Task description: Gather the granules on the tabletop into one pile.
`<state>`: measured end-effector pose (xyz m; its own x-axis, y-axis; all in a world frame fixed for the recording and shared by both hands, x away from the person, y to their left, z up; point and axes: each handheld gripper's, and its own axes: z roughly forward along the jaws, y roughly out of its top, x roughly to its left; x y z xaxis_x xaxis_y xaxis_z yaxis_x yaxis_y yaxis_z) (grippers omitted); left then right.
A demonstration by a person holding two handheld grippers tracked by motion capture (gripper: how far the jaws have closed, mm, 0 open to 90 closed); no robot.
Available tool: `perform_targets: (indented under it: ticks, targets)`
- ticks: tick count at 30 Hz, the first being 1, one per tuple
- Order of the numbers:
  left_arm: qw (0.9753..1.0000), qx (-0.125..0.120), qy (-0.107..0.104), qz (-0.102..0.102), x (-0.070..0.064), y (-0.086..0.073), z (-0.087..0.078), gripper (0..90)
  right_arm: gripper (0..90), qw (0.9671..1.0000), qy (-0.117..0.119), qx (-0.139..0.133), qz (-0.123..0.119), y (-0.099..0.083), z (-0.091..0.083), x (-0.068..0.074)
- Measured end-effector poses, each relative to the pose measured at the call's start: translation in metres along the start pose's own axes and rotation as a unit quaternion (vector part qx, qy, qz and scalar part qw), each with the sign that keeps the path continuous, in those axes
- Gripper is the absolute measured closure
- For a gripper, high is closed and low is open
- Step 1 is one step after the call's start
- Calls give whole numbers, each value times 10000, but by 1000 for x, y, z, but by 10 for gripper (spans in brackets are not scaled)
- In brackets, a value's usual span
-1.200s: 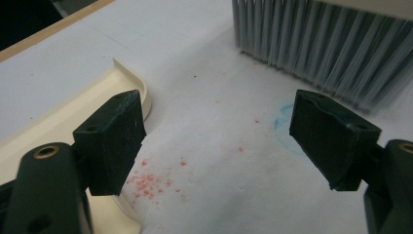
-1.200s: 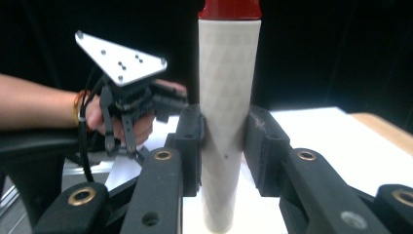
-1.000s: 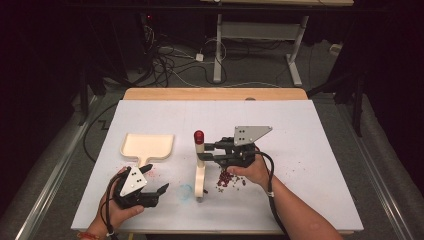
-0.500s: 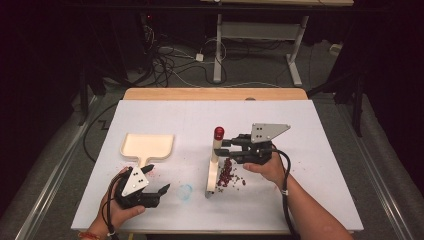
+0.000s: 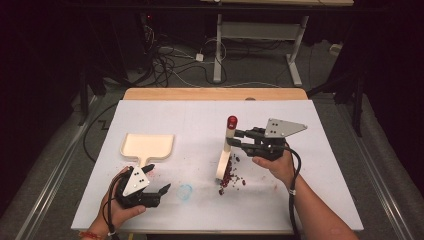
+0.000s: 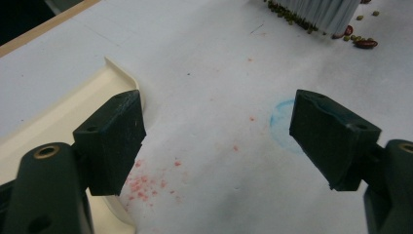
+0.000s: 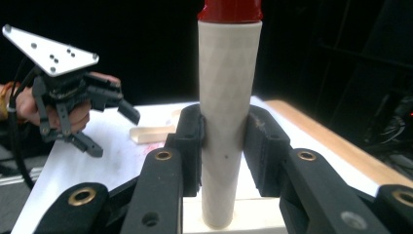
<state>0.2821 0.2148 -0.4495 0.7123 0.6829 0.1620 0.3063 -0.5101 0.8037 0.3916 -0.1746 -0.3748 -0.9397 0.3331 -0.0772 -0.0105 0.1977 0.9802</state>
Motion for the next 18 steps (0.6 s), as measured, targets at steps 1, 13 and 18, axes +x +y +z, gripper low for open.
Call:
perform_targets:
  ticks: [1,13,18]
  targets:
    - [10000,-17,0,-12,0,0,0,198,702,9999,-116,-21,5,2,-4,2]
    - [9999,-62,28,114,-1,1,-2,198,702,9892,-1415,70,373,15,-60,49]
    - [9999,-39,17,163,-3,3,0,198,702,9809,-1818,381,570,8,-67,80]
